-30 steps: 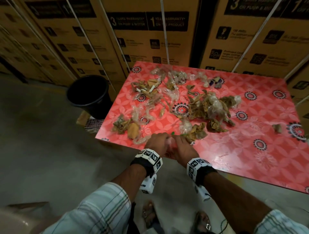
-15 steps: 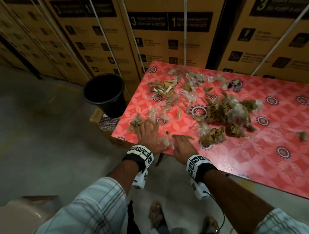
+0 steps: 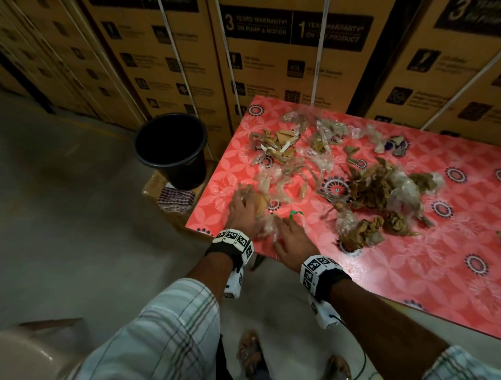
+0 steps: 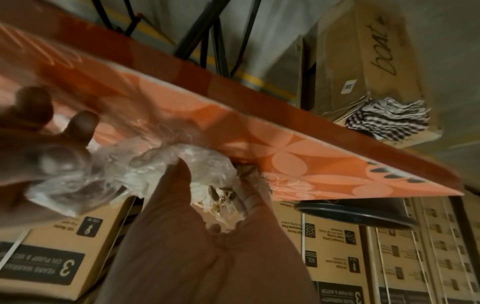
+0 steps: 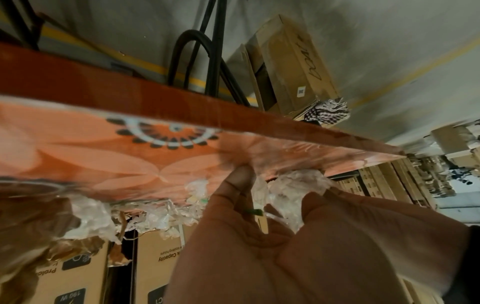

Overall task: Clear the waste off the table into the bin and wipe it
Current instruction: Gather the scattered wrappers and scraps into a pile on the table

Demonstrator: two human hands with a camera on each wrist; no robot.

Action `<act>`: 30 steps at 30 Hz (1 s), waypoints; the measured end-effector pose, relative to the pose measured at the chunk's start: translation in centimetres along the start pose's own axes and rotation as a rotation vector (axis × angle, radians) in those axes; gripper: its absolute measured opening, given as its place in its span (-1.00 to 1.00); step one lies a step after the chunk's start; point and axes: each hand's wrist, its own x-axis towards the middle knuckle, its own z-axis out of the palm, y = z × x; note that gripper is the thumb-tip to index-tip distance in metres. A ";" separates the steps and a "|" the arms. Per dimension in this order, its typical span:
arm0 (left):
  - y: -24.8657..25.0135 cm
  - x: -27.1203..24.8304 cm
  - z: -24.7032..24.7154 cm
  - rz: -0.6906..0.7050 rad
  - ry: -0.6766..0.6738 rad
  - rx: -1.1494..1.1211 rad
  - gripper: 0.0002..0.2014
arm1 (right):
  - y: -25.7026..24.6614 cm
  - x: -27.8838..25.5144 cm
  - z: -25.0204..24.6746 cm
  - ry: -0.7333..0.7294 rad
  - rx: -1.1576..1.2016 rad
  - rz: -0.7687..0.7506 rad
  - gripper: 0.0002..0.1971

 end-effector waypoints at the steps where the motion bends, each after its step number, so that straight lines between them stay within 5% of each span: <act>1: -0.2 0.3 -0.1 0.000 0.002 -0.038 -0.11 | -0.2 0.4 -0.2 0.010 -0.014 0.018 -0.35; 9: -0.5 2.0 -1.9 0.040 -0.004 0.210 -0.38 | -1.6 2.8 -1.8 0.194 -0.307 0.112 -0.55; 13: -0.9 2.3 -1.1 0.022 -0.048 0.049 -0.30 | -1.5 4.1 -2.5 0.218 -0.132 0.113 -0.58; 16: -0.4 2.1 -0.5 0.028 -0.037 -0.024 -0.44 | -0.7 5.2 -3.0 0.190 -0.019 0.093 -0.59; 24: 1.1 4.1 -0.4 -0.058 -0.075 -0.014 -0.44 | -0.1 8.3 -4.5 0.142 0.195 0.053 -0.81; 30: 1.3 4.9 -0.5 -0.148 -0.041 -0.017 -0.48 | 2.2 8.6 -4.7 0.045 0.100 -0.183 -0.54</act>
